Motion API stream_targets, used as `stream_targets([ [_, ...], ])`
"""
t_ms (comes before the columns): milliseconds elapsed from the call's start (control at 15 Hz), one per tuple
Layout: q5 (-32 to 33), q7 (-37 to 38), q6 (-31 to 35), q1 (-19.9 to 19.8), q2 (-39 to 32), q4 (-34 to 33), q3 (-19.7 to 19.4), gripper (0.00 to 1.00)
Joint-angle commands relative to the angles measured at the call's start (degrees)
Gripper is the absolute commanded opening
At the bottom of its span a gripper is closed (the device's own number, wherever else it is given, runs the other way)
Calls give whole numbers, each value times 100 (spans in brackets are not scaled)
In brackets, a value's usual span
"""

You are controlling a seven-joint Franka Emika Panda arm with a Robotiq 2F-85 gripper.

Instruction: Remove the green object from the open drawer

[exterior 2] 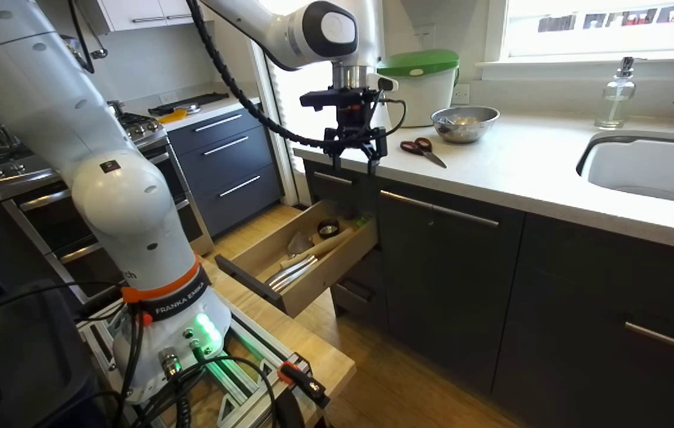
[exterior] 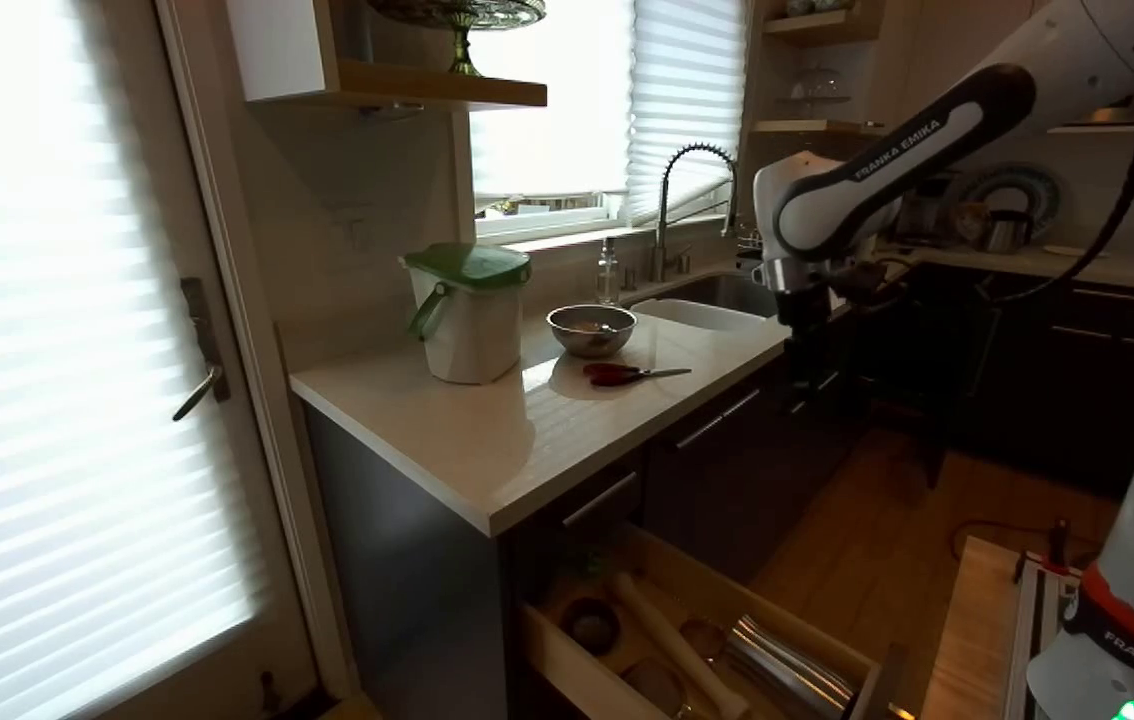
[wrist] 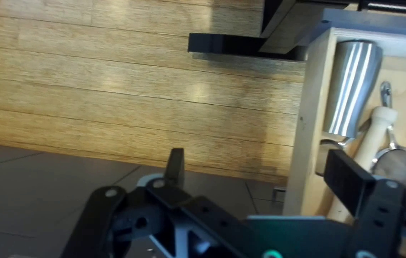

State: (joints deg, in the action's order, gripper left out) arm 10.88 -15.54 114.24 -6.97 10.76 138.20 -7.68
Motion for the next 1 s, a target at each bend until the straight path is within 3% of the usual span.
stream_targets([
  [0, -802, -852, 549, 310, 148, 704, -16, 100],
  [267, -1258, -1107, 1490, 617, 427, 1491, 165, 100],
  [467, -2002, -1187, 2511, 924, 591, 1958, 230, 100],
  [533, -2197, -1529, 2552, 1065, 608, 2011, 186, 100],
  [600, -1805, -1143, 2292, 903, 325, 1683, 221, 100],
  [933, -2031, -1358, 2413, 1063, 481, 1841, 202, 100],
])
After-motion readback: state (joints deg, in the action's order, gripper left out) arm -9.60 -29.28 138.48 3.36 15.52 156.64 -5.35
